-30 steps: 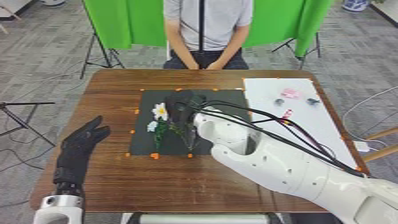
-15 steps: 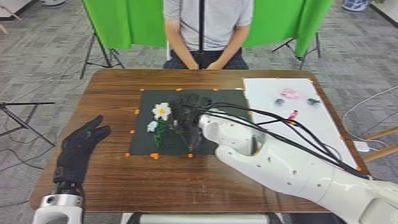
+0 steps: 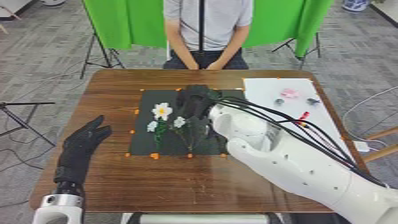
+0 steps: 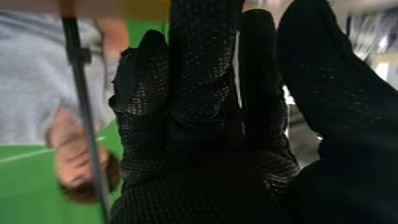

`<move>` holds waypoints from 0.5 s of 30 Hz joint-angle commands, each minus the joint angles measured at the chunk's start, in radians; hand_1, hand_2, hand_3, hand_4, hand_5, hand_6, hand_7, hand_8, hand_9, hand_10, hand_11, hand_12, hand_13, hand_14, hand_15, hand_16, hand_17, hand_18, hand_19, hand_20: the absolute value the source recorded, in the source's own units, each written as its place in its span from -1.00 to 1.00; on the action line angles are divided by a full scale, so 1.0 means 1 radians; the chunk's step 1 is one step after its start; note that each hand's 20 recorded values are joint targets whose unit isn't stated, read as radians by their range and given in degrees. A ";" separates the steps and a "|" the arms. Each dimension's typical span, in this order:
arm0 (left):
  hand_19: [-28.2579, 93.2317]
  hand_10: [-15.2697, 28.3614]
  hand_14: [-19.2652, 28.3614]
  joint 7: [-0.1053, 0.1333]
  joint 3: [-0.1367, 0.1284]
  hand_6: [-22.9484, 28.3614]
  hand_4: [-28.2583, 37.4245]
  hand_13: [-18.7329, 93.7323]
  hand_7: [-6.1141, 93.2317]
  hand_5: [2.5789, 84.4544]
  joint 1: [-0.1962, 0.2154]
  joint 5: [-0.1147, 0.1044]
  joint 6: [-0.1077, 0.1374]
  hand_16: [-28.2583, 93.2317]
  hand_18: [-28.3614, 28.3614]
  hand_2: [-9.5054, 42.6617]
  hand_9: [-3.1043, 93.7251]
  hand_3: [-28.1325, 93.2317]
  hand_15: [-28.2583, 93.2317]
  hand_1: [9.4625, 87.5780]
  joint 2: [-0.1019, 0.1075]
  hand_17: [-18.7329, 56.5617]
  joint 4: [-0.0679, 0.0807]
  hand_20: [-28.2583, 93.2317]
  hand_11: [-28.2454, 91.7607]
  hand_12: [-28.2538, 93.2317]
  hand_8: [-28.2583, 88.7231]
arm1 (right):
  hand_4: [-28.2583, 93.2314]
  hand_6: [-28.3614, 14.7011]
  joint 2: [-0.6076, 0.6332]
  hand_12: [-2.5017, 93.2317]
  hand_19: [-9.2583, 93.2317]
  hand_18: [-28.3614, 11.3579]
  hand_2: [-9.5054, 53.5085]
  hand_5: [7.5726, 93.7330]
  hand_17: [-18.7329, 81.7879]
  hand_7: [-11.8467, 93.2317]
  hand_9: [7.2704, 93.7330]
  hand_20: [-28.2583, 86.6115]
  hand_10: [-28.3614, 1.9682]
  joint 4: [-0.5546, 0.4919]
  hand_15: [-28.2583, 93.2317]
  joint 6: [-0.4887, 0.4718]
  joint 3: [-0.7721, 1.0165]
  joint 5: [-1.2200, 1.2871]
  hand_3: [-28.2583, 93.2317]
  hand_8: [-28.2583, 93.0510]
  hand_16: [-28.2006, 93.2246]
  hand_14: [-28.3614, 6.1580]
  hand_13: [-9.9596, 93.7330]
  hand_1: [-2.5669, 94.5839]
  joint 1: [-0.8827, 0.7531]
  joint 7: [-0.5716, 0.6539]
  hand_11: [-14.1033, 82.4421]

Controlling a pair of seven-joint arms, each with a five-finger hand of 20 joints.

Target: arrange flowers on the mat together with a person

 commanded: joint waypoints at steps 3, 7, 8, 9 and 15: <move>-0.46 0.32 0.55 0.004 -0.013 0.07 -0.96 -0.01 -0.74 0.02 0.035 -0.002 0.008 -0.49 0.53 -1.00 0.03 0.58 -0.37 -0.57 -0.018 -0.32 -0.006 -0.26 -0.27 -0.35 -0.61 | -0.82 0.36 0.180 -0.61 0.61 -0.30 -0.97 0.24 0.32 -0.51 0.47 -0.04 0.00 -0.265 -0.08 0.633 0.470 0.371 0.58 -0.70 -0.10 0.21 0.75 -0.25 -0.418 -0.218 -0.47; -0.47 0.33 0.54 0.004 -0.007 0.08 -0.96 0.00 -0.75 0.03 0.027 0.000 -0.001 -0.50 0.47 -1.00 0.03 0.58 -0.36 -0.58 -0.022 -0.30 -0.002 -0.26 -0.27 -0.35 -0.61 | -0.81 0.28 0.124 -0.63 0.02 -0.31 -0.73 0.18 0.05 -0.51 0.26 0.05 -0.13 -0.289 -0.23 0.490 0.780 0.785 0.58 -0.69 -0.15 -0.12 0.35 -0.45 -0.737 -0.617 -0.52; -0.48 0.33 0.54 0.005 -0.007 0.08 -0.96 0.00 -0.75 0.03 0.024 0.001 -0.003 -0.50 0.46 -1.00 0.03 0.58 -0.36 -0.58 -0.022 -0.29 0.000 -0.25 -0.27 -0.35 -0.61 | -0.82 0.28 0.098 -0.66 -0.32 -0.28 -0.69 0.09 -0.08 -0.53 0.11 0.04 -0.15 -0.301 -0.30 0.413 0.852 0.857 0.61 -0.68 -0.21 -0.14 0.12 -0.54 -0.815 -0.654 -0.56; -0.48 0.34 0.54 0.007 -0.008 0.08 -0.96 0.00 -0.74 0.03 0.028 0.001 -0.002 -0.50 0.46 -1.00 0.03 0.58 -0.36 -0.58 -0.024 -0.29 -0.003 -0.25 -0.27 -0.35 -0.61 | -0.83 0.28 0.063 -0.70 -0.56 -0.26 -0.65 -0.02 -0.18 -0.56 -0.06 0.01 -0.15 -0.312 -0.36 0.332 0.917 0.934 0.64 -0.68 -0.27 -0.12 -0.10 -0.63 -0.886 -0.670 -0.59; -0.48 0.33 0.54 0.003 -0.011 0.08 -0.97 0.00 -0.75 0.03 0.034 0.002 -0.006 -0.50 0.46 -1.00 0.03 0.59 -0.36 -0.58 -0.029 -0.29 -0.004 -0.24 -0.27 -0.35 -0.61 | -0.85 0.33 -0.087 -0.79 -0.82 -0.14 -0.55 -0.50 -0.43 -0.68 -0.47 -0.12 -0.08 -0.346 -0.52 0.308 1.040 1.336 0.66 -0.66 -0.40 0.07 -0.44 -0.88 -1.188 -0.765 -0.70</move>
